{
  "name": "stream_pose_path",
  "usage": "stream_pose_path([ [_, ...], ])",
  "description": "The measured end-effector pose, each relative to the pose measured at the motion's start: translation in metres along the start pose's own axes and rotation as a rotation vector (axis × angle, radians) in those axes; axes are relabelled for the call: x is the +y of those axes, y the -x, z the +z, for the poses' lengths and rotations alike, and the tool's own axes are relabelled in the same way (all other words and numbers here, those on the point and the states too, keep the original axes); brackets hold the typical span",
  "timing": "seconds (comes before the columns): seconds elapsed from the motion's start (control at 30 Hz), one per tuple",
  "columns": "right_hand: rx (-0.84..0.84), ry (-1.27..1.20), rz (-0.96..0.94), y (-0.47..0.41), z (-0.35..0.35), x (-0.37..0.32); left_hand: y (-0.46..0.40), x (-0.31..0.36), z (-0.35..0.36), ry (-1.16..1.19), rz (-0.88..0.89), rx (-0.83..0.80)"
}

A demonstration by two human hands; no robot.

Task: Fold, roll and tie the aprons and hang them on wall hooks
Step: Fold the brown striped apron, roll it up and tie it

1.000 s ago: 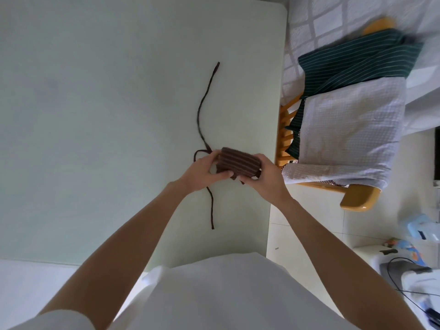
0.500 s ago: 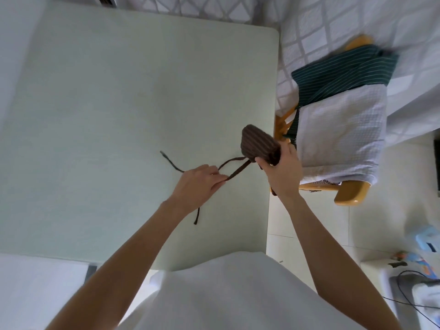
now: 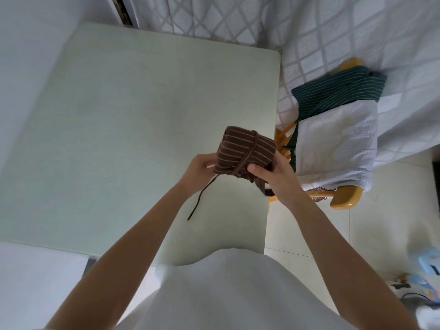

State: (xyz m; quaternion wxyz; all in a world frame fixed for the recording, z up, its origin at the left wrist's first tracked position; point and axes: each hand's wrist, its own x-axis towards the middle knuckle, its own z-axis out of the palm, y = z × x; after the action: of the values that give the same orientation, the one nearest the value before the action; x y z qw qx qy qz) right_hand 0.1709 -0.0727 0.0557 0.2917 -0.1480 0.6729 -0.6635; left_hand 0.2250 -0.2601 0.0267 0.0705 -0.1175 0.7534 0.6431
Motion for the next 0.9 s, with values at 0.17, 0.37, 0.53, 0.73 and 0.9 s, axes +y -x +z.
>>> stream_pose_path([
  [0.17, 0.091, -0.142, 0.085, 0.002, 0.008, 0.001, 0.009, -0.005, 0.013, -0.009, 0.069, 0.176],
  [0.37, 0.178, -0.159, 0.076, 0.001, 0.006, 0.002, 0.021, 0.008, 0.02, 0.245, 0.032, 0.046],
  [0.53, 0.186, -0.175, 0.078, 0.001, 0.001, 0.005, 0.026, 0.004, 0.018, 0.278, -0.068, -0.119],
  [0.73, -0.175, 0.157, 0.098, 0.013, -0.018, -0.006, 0.01, -0.015, -0.016, -0.601, 0.145, -0.16],
  [0.9, -0.368, 0.969, 0.047, 0.004, -0.003, 0.018, -0.017, 0.005, -0.031, -1.083, 0.303, -0.267],
])
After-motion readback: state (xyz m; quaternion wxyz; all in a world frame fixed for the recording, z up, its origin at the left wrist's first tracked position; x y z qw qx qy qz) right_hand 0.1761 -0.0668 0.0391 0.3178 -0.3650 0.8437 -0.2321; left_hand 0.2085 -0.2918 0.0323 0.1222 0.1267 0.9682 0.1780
